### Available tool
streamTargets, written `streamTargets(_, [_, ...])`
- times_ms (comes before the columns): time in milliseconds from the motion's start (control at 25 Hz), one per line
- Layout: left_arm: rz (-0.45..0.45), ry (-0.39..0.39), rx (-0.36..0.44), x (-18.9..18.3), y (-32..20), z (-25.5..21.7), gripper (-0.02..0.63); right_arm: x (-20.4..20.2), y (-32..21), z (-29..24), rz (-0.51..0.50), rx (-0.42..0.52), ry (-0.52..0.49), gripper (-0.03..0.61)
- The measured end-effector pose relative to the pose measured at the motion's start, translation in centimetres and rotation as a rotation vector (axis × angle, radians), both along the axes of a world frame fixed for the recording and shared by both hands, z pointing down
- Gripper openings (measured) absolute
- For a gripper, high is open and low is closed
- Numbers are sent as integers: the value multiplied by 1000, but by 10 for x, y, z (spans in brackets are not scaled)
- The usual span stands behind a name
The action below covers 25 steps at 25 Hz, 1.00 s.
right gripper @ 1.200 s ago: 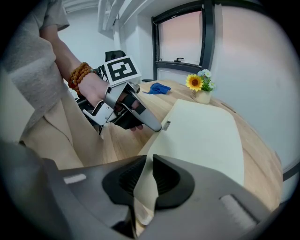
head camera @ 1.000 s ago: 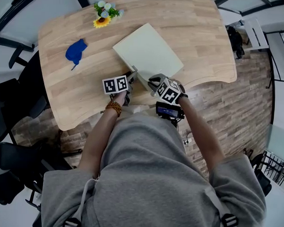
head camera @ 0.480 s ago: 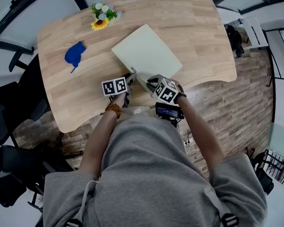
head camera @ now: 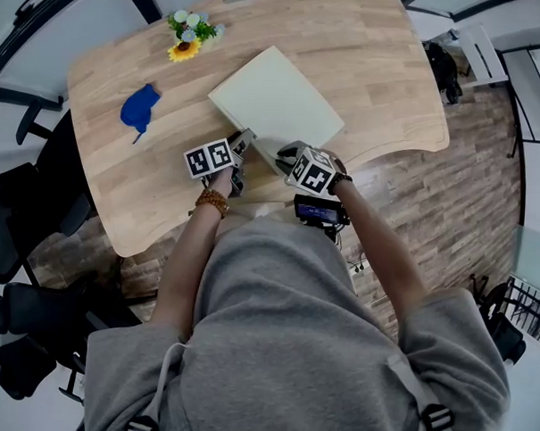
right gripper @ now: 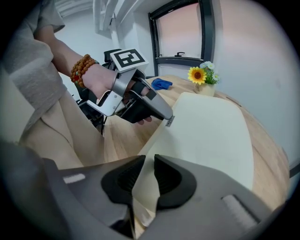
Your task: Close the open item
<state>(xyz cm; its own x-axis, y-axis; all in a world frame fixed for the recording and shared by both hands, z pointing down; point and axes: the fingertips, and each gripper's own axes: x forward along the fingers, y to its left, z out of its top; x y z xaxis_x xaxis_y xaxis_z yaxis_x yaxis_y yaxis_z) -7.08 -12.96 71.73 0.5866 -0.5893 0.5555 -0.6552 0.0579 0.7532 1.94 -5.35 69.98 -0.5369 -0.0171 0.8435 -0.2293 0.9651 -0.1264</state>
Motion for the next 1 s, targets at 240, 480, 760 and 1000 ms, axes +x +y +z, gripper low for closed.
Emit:
streamTargets(240, [13,-41,-27,-1,-5,3,143,-2,-2,0,-19,8,3,78])
streamTargets(480, [21,-28,-68,-1,-6,6,145,-1,0,-3,-26,-5,-21,96])
streamTargets(760, [15,-4,-105,-2,-5,12,179,-1,10,-6,-64,-126,-35,173])
streamTargets(1000, [1,14,-116,-4,-5,14,193,-1,14,-29,-109,-214,-85,198])
